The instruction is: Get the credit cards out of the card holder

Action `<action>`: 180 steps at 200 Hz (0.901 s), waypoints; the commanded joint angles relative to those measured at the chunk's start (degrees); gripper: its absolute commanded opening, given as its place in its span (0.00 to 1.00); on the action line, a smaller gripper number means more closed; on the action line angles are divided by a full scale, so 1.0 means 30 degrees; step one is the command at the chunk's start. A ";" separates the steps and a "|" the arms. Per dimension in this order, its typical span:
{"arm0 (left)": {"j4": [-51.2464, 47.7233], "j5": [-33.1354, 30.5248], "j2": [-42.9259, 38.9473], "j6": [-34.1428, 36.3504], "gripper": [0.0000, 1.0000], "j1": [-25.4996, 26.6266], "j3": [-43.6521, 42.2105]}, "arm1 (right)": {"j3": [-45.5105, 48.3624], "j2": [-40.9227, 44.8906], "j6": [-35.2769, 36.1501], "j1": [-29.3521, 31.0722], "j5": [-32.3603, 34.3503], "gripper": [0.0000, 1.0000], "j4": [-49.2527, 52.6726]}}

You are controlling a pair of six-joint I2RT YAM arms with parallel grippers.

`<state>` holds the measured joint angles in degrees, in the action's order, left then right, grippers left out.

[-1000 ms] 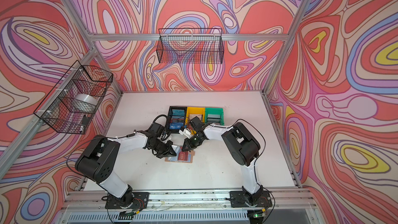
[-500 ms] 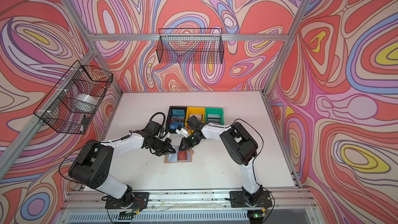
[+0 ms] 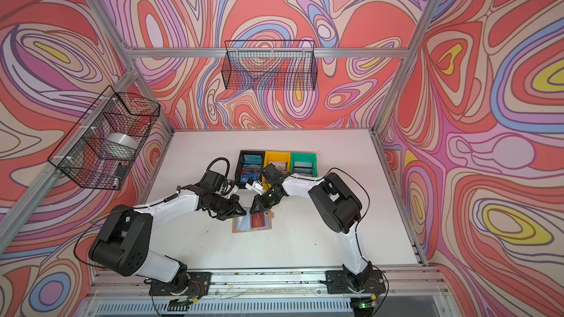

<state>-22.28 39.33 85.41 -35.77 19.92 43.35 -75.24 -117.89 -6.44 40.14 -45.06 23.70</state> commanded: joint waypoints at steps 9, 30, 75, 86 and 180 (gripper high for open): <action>-0.1857 -0.0556 -0.1402 0.0405 0.00 -0.0288 -0.0146 | -0.0580 -0.0520 0.0300 0.0286 -0.0493 0.13 0.0097; -0.1798 -0.0456 -0.2326 0.0011 0.00 -0.0294 -0.0672 | -0.0973 -0.0765 0.0322 0.0414 -0.0603 0.13 0.0184; 0.3181 0.1101 -0.3884 -0.3088 0.00 0.0336 -0.3843 | -0.1977 -0.1703 0.0219 0.0590 -0.0806 0.13 0.0269; 0.3362 0.0547 -0.3947 -0.3400 0.00 0.0670 -0.4140 | -0.2075 -0.1792 0.0230 0.0593 -0.0844 0.13 0.0244; 0.5196 -0.0084 -0.0398 -0.3584 0.14 0.0787 -0.3979 | -0.0275 0.0690 -0.0037 0.0559 0.1546 0.17 0.0187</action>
<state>-6.90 40.34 81.54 -47.33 22.41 28.45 -78.26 -120.29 -6.63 41.56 -43.68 23.97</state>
